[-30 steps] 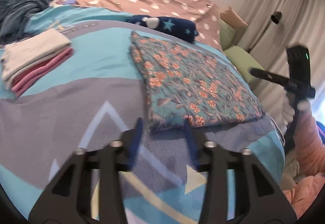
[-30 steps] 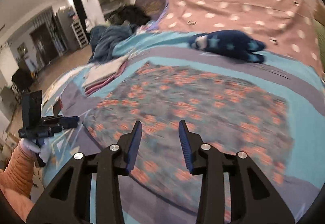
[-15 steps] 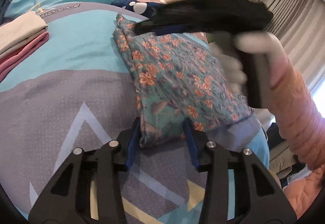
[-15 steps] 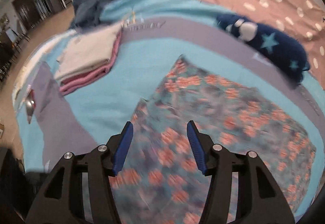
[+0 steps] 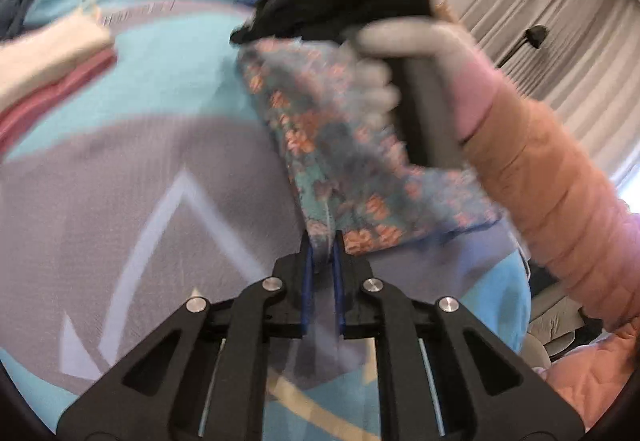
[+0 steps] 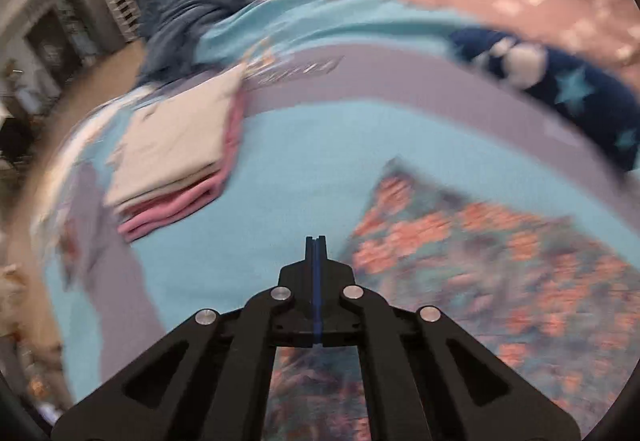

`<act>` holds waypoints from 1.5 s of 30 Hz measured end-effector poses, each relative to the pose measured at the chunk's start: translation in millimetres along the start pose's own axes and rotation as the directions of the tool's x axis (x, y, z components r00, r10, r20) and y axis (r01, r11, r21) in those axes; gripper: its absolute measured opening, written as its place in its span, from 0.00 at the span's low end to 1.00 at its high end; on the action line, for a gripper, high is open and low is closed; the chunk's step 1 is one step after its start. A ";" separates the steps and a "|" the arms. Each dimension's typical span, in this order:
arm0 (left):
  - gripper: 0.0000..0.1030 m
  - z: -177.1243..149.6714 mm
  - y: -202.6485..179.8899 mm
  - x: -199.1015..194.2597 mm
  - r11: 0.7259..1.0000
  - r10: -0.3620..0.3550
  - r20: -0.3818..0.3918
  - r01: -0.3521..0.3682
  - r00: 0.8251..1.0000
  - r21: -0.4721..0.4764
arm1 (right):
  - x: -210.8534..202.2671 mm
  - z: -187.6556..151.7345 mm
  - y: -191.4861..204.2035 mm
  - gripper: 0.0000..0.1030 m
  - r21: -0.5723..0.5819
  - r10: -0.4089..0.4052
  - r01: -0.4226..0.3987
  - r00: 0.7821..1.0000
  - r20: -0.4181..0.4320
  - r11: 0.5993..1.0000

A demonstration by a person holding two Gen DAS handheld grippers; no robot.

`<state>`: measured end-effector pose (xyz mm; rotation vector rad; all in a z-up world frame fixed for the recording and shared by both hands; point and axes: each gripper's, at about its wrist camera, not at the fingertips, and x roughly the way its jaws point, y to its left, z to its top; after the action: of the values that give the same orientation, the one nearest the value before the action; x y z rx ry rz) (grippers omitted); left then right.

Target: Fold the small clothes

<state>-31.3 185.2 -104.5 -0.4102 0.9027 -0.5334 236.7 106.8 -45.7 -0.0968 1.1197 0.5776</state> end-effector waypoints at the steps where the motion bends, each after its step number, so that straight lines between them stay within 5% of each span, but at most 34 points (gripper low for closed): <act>1: 0.10 -2.0 1.9 -0.3 1.000 -0.011 0.009 0.012 1.000 -0.012 | -8.2 -5.6 -1.8 0.01 -0.005 -0.006 0.007 1.000 0.023 1.000; 6: 0.16 -7.7 7.4 -19.4 1.000 0.019 0.046 -0.018 0.999 -0.019 | -78.7 -50.3 9.6 0.07 -0.168 -0.067 0.101 0.978 0.196 0.981; 9: 0.40 -10.7 11.0 -29.4 0.999 0.036 0.073 -0.034 0.997 -0.025 | -120.6 -97.2 20.6 0.30 -0.277 -0.112 0.213 0.934 0.338 0.937; 11: 0.50 -8.1 12.8 -35.3 0.998 0.060 0.104 -0.058 0.993 -0.027 | -134.5 -125.8 30.5 0.36 -0.366 -0.077 0.215 0.931 0.355 0.906; 13: 0.56 -4.7 17.3 -38.8 0.997 0.073 0.125 -0.068 0.989 -0.046 | -137.9 -161.6 52.4 0.37 -0.489 -0.073 0.221 0.950 0.303 0.844; 17: 0.57 -0.6 29.4 -45.3 0.991 0.099 0.146 -0.085 0.984 -0.100 | -123.5 -210.4 92.6 0.37 -0.602 -0.155 0.290 0.951 0.267 0.744; 21: 0.57 -3.3 36.6 -57.3 0.984 0.129 0.172 -0.105 0.977 -0.144 | -92.4 -246.8 118.8 0.37 -0.719 -0.272 0.416 0.909 0.316 0.557; 22: 0.57 -3.4 36.4 -61.0 0.983 0.137 0.176 -0.111 0.975 -0.145 | -86.2 -248.6 119.0 0.37 -0.718 -0.296 0.434 0.900 0.319 0.545; 28: 0.64 -0.8 43.4 -71.0 0.982 0.129 0.191 -0.098 0.973 -0.162 | -61.1 -230.3 109.8 0.43 -0.614 -0.439 0.592 0.804 0.401 0.522; 31: 0.66 17.5 50.5 -58.7 0.990 0.021 0.182 0.005 0.983 -0.142 | -56.1 -217.7 105.4 0.43 -0.571 -0.434 0.576 0.817 0.380 0.585; 34: 0.66 56.2 62.0 -25.2 0.976 -0.138 0.134 0.157 0.981 -0.149 | -54.3 -216.5 104.5 0.43 -0.553 -0.446 0.595 0.804 0.394 0.583; 38: 0.66 96.3 64.3 27.5 0.948 -0.248 0.057 0.254 0.967 -0.193 | -57.2 -217.6 97.4 0.43 -0.525 -0.447 0.588 0.809 0.383 0.615; 45: 0.66 136.7 48.9 78.6 0.967 -0.224 0.010 0.224 0.975 -0.125 | -50.3 -206.6 87.5 0.51 -0.493 -0.461 0.584 0.811 0.360 0.644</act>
<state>133.6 192.7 -104.0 -0.6311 0.9021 -0.6864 9.6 88.2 -76.2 -0.8705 0.6209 0.3676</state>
